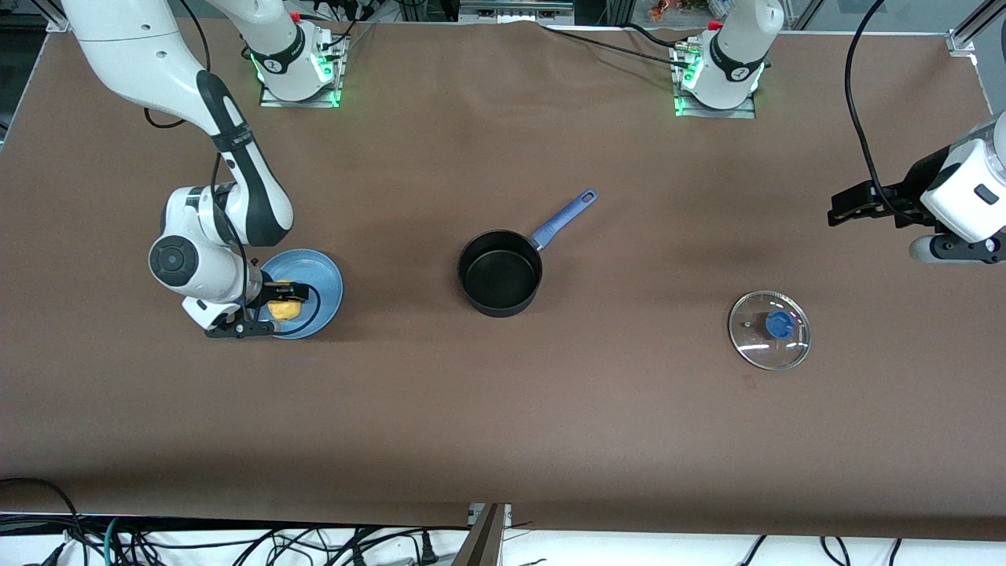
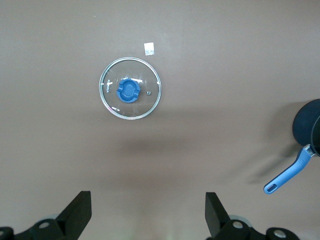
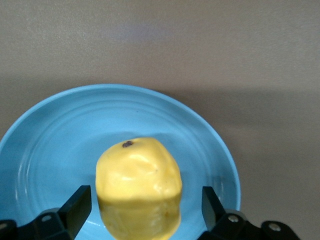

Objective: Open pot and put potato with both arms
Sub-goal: 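Grasp the yellow potato on the blue plate with the right gripper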

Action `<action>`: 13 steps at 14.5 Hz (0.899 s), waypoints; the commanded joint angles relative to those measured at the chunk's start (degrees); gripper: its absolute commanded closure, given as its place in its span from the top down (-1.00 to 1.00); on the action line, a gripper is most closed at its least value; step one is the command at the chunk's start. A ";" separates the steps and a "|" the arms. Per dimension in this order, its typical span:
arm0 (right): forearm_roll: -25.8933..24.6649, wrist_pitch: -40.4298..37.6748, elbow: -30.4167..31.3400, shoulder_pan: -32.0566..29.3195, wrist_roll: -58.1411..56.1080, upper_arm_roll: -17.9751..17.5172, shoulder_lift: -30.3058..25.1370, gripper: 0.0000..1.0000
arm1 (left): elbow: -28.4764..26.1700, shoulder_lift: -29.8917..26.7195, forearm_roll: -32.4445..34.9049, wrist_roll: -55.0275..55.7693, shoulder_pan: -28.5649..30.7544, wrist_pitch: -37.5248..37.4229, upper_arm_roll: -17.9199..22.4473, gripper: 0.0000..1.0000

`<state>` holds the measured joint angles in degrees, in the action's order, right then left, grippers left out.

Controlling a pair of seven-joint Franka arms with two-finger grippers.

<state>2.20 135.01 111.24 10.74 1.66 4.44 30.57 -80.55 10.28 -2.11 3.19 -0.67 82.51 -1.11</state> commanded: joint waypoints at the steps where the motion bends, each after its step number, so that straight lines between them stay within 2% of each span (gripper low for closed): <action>1: 0.97 0.43 0.21 0.07 -0.08 -0.13 -0.52 -0.38 | 1.80 0.61 -0.01 0.76 -0.38 -1.04 -0.03 1.00; 4: 0.97 -3.33 -2.07 0.16 -0.61 -0.57 -2.61 -0.39 | 1.89 0.79 -0.18 0.68 -0.64 -0.95 -0.21 1.00; 7: 2.28 -17.97 -10.40 0.07 3.49 -2.06 -3.94 -0.38 | 1.89 0.79 -0.09 0.76 -0.73 -0.95 -0.21 1.00; 9: 4.47 -26.87 -16.20 0.59 14.02 -6.08 -3.94 -0.37 | 1.97 0.88 -0.09 0.76 -0.73 -0.95 -0.21 1.00; 13: 5.79 -27.88 -20.79 4.54 36.25 -13.65 -3.25 -0.37 | 1.97 0.88 -0.09 0.76 -0.64 -0.95 -0.12 1.00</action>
<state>6.72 107.76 92.93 13.13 28.34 -6.59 25.82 -80.44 10.29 -2.11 3.31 -0.99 82.51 -1.50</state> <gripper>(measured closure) 0.370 0.000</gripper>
